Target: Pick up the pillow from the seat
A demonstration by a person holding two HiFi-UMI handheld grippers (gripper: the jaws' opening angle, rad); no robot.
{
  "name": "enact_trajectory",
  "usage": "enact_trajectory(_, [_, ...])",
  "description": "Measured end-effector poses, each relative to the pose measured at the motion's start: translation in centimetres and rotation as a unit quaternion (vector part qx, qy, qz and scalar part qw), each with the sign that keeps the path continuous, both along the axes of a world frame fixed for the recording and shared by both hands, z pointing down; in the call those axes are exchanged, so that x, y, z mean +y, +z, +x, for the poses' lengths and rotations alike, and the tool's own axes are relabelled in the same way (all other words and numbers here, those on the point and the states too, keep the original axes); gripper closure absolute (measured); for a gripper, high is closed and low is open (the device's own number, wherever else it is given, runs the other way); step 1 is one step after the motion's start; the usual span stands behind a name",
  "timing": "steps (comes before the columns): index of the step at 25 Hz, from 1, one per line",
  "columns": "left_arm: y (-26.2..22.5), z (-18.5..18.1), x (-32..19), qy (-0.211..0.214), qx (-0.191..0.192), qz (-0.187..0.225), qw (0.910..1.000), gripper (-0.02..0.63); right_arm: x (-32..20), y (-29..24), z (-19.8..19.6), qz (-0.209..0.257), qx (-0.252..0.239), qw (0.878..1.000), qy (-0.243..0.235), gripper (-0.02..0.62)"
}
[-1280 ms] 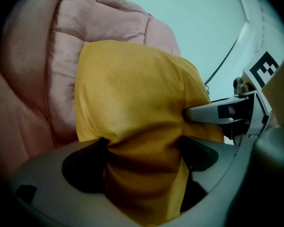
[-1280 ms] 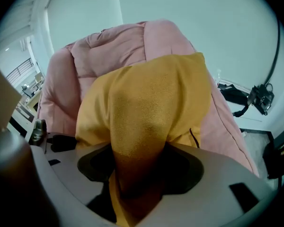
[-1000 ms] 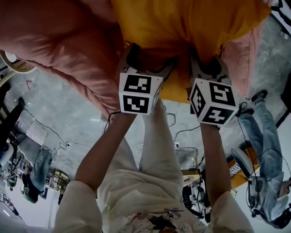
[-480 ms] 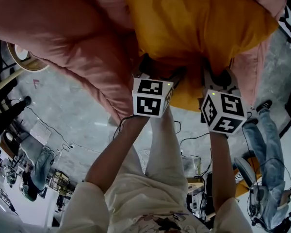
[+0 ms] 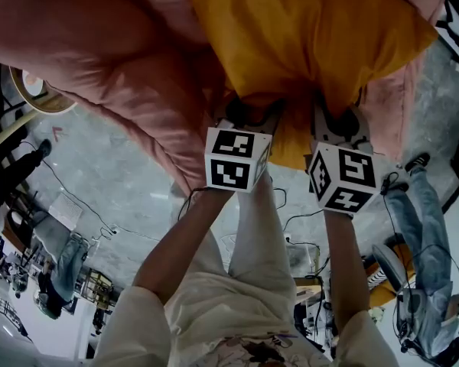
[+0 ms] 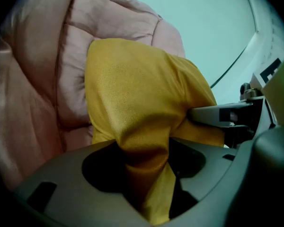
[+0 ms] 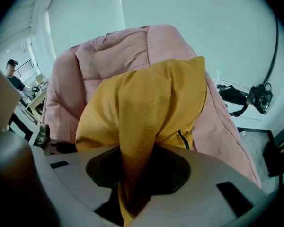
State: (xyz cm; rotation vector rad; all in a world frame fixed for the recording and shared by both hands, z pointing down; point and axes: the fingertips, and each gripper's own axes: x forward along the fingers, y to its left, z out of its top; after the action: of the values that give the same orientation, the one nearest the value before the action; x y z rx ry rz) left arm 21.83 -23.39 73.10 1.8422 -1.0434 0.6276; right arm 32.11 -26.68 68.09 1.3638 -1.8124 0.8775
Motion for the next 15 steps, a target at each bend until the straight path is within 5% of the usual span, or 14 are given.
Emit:
enact_trajectory(9, [-3.2, -0.2, 0.8, -0.005, -0.029, 0.047, 0.9985, 0.445, 0.7, -2.8, -0.9, 0.047, 0.018, 0.999, 0.021, 0.46])
enact_trajectory(15, [-5.4, -0.8, 1.6, -0.012, -0.038, 0.064, 0.9971, 0.465, 1.3, -5.2, -1.6, 0.079, 0.025, 0.996, 0.009, 0.468])
